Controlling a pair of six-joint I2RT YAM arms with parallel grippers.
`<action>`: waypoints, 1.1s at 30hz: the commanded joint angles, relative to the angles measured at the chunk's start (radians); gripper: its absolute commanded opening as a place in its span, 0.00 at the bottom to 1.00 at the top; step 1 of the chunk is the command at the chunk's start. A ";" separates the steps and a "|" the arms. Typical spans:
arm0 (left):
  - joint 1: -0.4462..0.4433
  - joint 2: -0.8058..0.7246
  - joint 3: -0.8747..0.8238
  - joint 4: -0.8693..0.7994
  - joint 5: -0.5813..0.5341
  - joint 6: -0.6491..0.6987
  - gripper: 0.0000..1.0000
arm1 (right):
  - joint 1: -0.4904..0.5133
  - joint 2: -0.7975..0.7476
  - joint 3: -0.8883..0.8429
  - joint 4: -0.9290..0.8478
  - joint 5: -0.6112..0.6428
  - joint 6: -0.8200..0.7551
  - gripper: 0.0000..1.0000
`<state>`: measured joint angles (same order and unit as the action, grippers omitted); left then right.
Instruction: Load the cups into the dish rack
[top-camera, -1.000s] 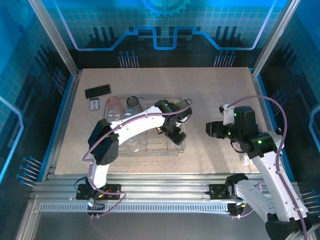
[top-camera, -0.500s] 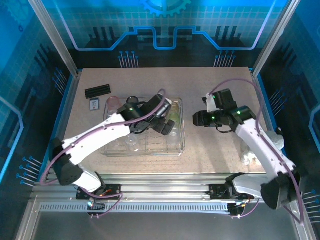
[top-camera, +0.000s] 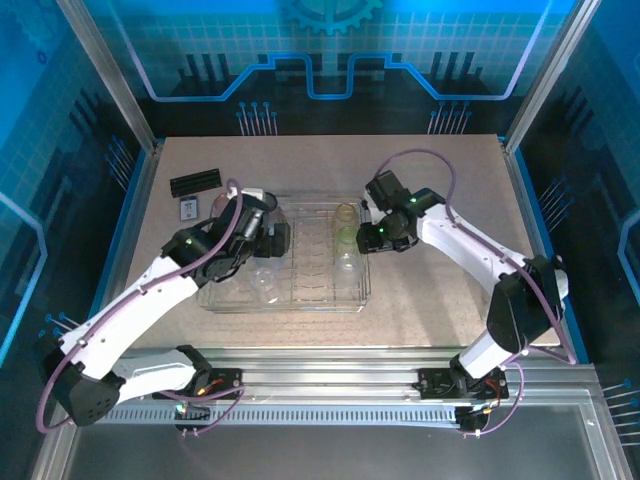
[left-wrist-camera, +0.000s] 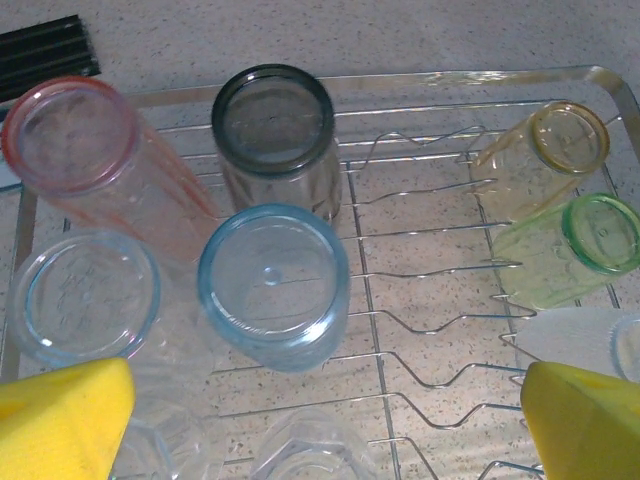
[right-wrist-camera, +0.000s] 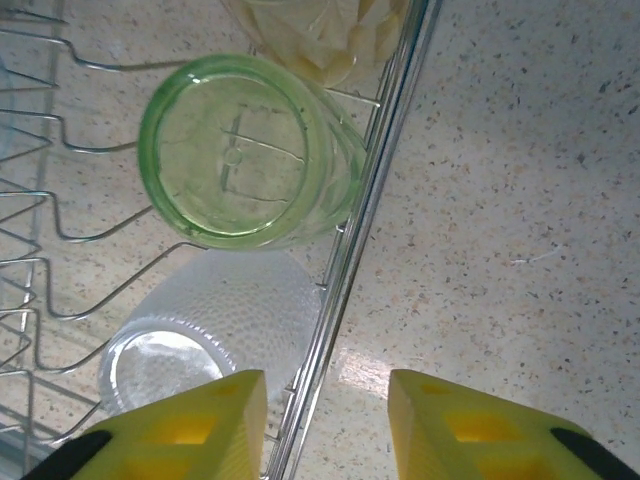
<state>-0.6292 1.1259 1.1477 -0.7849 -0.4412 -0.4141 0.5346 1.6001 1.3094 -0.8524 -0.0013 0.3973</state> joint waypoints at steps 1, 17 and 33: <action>0.013 -0.045 -0.031 0.021 -0.004 -0.038 1.00 | 0.012 0.032 0.031 -0.007 0.049 0.024 0.33; 0.030 -0.093 -0.078 -0.005 0.006 -0.063 0.99 | 0.006 0.156 0.042 0.089 0.158 0.062 0.00; 0.063 -0.138 -0.110 0.047 0.010 -0.090 0.99 | -0.175 0.065 -0.026 0.117 0.231 0.129 0.00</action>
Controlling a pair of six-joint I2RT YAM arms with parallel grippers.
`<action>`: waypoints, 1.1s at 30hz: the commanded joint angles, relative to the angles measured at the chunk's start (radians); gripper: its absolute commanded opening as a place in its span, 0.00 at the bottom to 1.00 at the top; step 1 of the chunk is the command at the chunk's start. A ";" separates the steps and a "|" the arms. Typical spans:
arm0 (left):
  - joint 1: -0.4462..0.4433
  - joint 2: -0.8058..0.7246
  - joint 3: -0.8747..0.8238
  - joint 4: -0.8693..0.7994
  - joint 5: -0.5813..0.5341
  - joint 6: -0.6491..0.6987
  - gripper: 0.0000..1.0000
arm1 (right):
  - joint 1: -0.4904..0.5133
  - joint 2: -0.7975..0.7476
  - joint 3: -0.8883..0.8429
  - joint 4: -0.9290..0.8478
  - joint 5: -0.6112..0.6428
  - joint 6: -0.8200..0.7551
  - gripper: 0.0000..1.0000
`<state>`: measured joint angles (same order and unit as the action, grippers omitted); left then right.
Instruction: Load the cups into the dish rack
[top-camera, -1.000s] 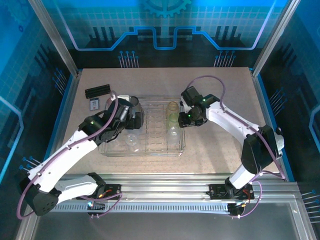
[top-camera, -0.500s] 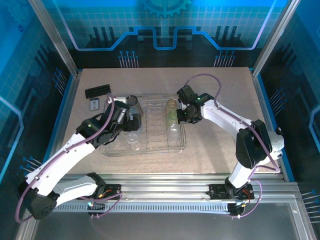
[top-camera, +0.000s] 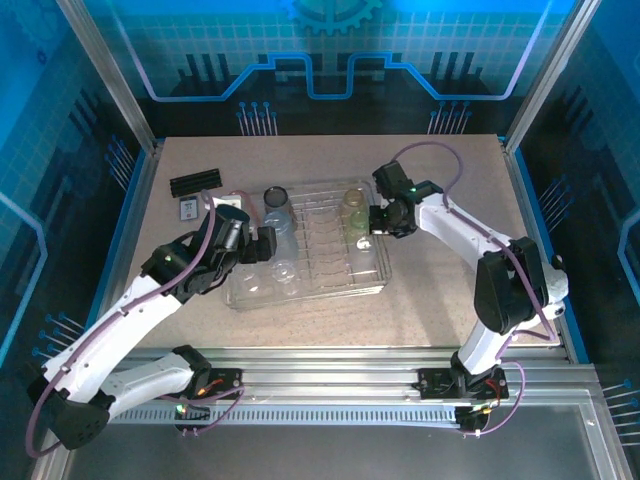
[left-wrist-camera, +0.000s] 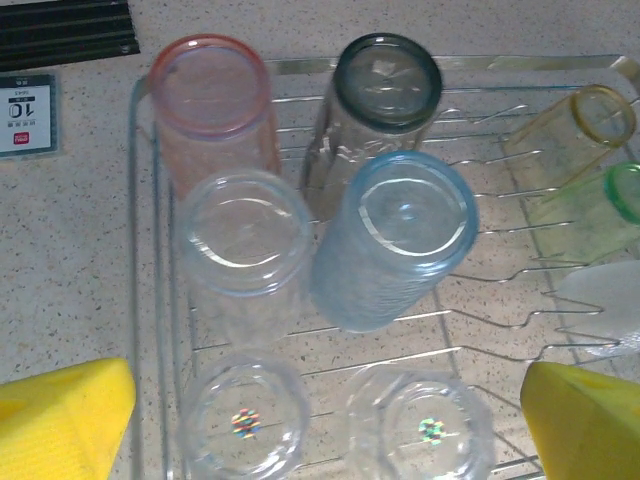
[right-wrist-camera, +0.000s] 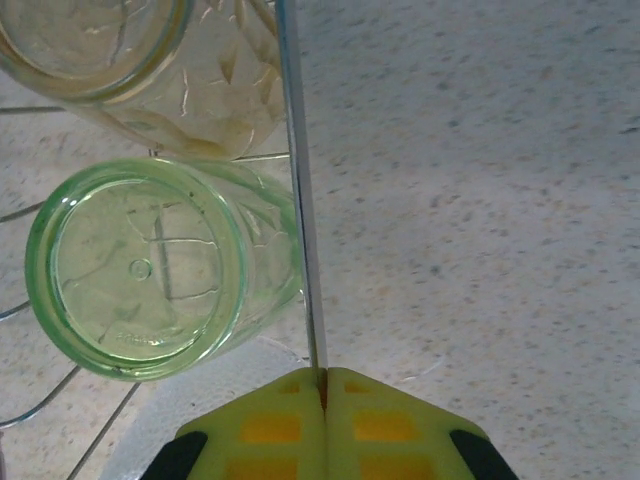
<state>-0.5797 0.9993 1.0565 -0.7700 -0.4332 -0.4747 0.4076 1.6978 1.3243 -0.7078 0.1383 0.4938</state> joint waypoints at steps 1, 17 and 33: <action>0.018 -0.011 -0.022 0.038 0.008 -0.034 0.99 | -0.057 -0.043 -0.054 -0.021 0.094 0.040 0.00; 0.090 0.012 -0.049 0.084 0.098 -0.058 0.99 | -0.151 -0.185 -0.216 0.096 0.102 0.217 0.00; 0.255 -0.002 -0.090 0.153 0.146 -0.008 0.99 | -0.145 -0.151 -0.171 0.159 -0.061 0.141 0.31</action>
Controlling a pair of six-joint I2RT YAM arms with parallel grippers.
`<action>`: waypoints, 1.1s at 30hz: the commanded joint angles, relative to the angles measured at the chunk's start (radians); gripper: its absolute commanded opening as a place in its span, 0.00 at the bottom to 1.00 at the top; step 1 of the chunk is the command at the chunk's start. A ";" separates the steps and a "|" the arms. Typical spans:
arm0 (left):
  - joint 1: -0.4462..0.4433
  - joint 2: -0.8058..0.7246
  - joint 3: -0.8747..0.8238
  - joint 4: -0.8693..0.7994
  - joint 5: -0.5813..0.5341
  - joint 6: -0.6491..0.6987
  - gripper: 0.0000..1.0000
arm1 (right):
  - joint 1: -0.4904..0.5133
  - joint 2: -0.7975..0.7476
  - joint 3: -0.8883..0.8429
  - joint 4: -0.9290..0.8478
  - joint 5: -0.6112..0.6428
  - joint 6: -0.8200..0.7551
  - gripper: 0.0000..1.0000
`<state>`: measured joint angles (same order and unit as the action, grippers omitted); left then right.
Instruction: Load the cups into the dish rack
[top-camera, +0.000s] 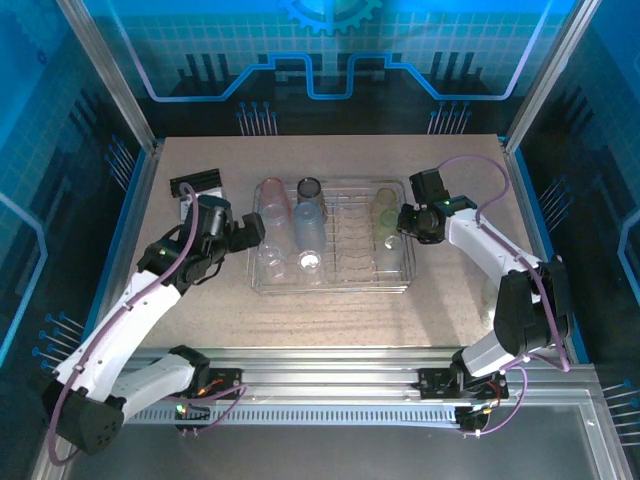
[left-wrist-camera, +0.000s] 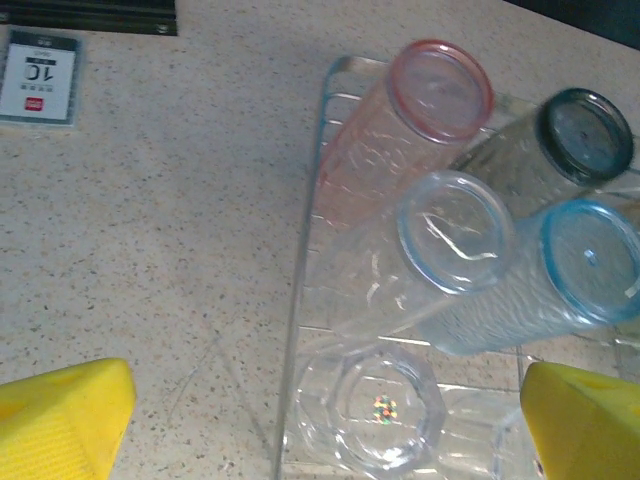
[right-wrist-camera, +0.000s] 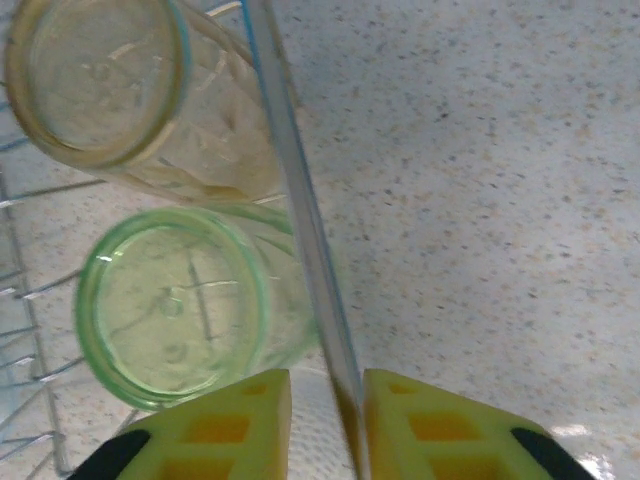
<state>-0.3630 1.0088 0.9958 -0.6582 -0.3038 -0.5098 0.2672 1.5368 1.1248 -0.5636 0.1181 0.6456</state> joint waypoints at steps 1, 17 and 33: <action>0.050 -0.014 -0.041 0.056 0.007 0.028 0.99 | -0.005 0.006 0.036 -0.002 -0.038 -0.028 0.35; 0.163 -0.219 -0.441 0.668 -0.236 0.271 1.00 | -0.157 -0.334 -0.232 0.350 0.141 -0.500 1.00; 0.365 -0.048 -0.635 1.030 -0.056 0.276 1.00 | -0.386 -0.399 -0.824 1.272 0.118 -0.485 1.00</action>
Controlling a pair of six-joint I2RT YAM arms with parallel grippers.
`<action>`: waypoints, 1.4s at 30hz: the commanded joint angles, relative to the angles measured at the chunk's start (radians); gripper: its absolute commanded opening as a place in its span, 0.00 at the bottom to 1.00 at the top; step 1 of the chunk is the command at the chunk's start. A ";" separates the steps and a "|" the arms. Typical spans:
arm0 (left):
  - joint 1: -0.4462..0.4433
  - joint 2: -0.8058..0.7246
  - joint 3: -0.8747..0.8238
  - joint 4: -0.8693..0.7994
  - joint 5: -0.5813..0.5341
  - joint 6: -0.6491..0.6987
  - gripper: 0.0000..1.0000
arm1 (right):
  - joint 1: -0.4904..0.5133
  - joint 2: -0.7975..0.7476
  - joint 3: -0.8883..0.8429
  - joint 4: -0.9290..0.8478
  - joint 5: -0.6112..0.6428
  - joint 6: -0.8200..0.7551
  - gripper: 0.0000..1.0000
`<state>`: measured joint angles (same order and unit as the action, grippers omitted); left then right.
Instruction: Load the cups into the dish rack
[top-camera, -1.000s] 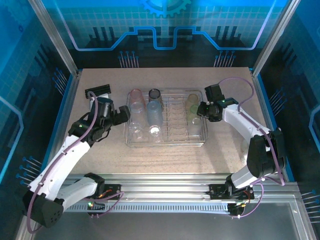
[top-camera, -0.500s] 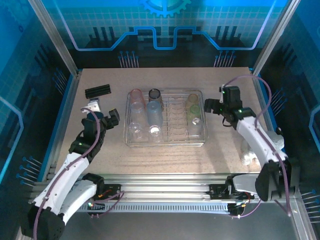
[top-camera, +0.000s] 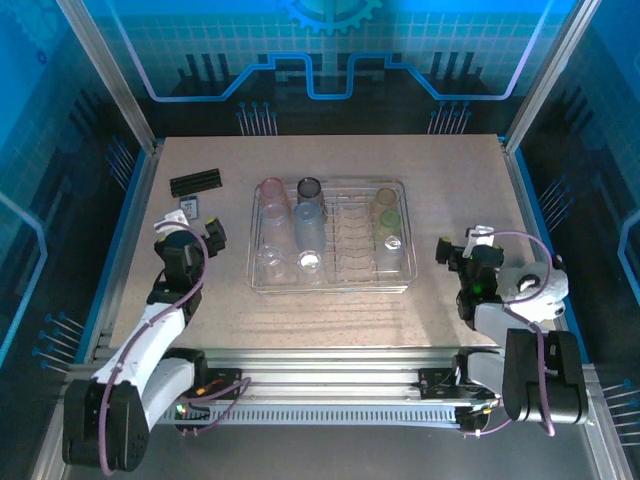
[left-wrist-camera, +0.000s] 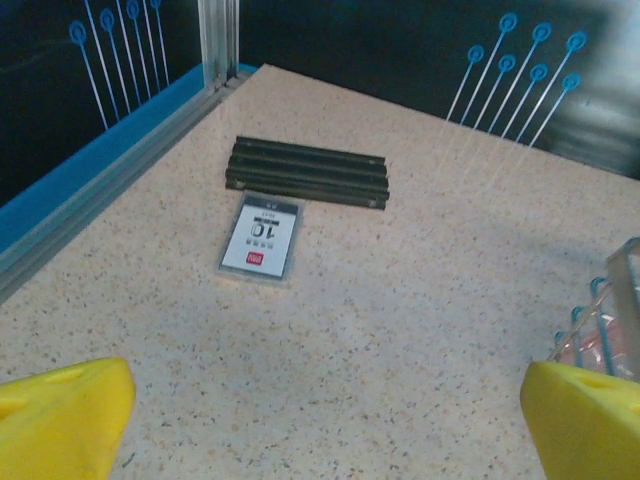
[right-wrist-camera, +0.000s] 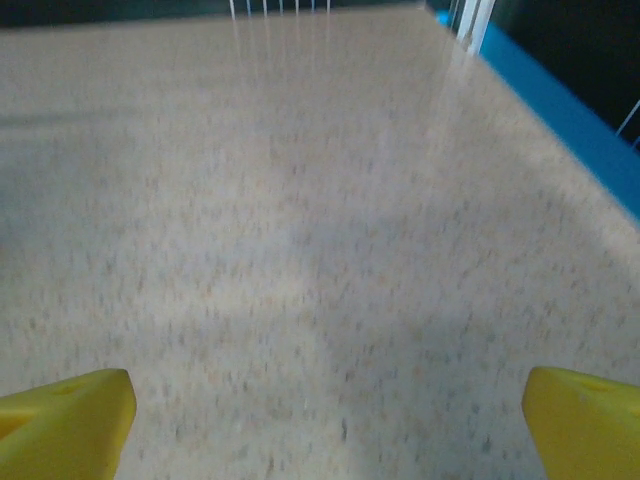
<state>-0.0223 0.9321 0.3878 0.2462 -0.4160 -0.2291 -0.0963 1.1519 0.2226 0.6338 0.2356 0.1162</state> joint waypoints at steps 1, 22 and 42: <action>0.032 0.043 -0.027 0.143 0.064 -0.019 1.00 | -0.026 -0.006 0.098 0.036 -0.018 0.043 1.00; 0.065 0.335 -0.081 0.477 0.310 0.070 1.00 | 0.119 0.314 0.207 0.120 -0.158 -0.072 1.00; 0.067 0.604 -0.010 0.658 0.456 0.205 0.99 | 0.145 0.380 0.146 0.302 -0.094 -0.082 1.00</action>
<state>0.0338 1.5265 0.3527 0.8581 -0.0235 -0.0696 0.0391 1.5265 0.3721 0.8848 0.1230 0.0505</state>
